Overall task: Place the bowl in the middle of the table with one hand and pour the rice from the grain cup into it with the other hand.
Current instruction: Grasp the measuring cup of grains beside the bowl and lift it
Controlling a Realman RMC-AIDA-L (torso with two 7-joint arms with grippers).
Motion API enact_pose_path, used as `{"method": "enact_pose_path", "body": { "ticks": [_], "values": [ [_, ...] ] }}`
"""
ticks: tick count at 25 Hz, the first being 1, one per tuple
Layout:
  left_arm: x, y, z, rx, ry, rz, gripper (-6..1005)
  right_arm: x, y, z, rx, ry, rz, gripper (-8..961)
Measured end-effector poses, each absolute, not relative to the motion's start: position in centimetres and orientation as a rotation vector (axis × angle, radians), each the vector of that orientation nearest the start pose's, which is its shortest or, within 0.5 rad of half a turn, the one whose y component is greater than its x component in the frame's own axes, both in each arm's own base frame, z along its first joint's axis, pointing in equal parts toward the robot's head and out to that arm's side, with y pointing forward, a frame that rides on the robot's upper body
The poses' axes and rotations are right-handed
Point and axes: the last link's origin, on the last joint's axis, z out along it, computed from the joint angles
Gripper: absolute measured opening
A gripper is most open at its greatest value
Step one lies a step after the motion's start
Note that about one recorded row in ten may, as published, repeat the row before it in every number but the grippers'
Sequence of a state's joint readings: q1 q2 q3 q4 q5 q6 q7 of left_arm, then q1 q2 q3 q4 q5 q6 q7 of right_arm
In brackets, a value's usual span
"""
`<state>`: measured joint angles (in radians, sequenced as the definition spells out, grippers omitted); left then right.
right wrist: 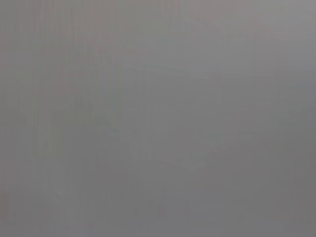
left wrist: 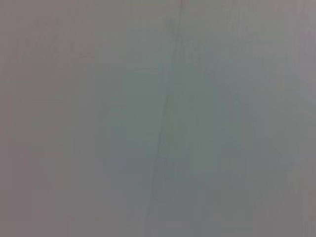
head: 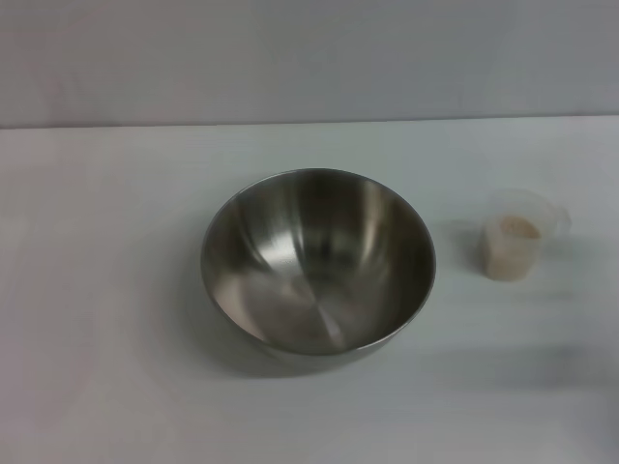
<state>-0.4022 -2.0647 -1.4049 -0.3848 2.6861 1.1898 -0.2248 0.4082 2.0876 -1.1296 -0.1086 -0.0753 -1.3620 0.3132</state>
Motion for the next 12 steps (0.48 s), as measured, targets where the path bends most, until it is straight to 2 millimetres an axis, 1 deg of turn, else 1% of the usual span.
{"method": "enact_pose_path", "body": {
  "ticks": [4, 5, 9, 12],
  "values": [
    [-30.1, 35.6, 3.8, -1.378, -0.488, -0.932, 202, 35.5, 29.7, 5.5, -1.247, 0.482, 0.870, 816],
    [-30.1, 35.6, 3.8, -1.378, -0.488, -0.932, 203, 35.5, 29.7, 5.5, -1.247, 0.482, 0.870, 817],
    [-30.4, 35.4, 3.4, -1.394, -0.505, -0.916, 209, 36.0, 28.6, 5.2, -1.265, 0.482, 0.857, 817],
    [-30.5, 35.4, 3.2, -1.402, -0.513, -0.908, 209, 36.2, 28.3, 5.0, -1.273, 0.488, 0.847, 816]
  ]
}}
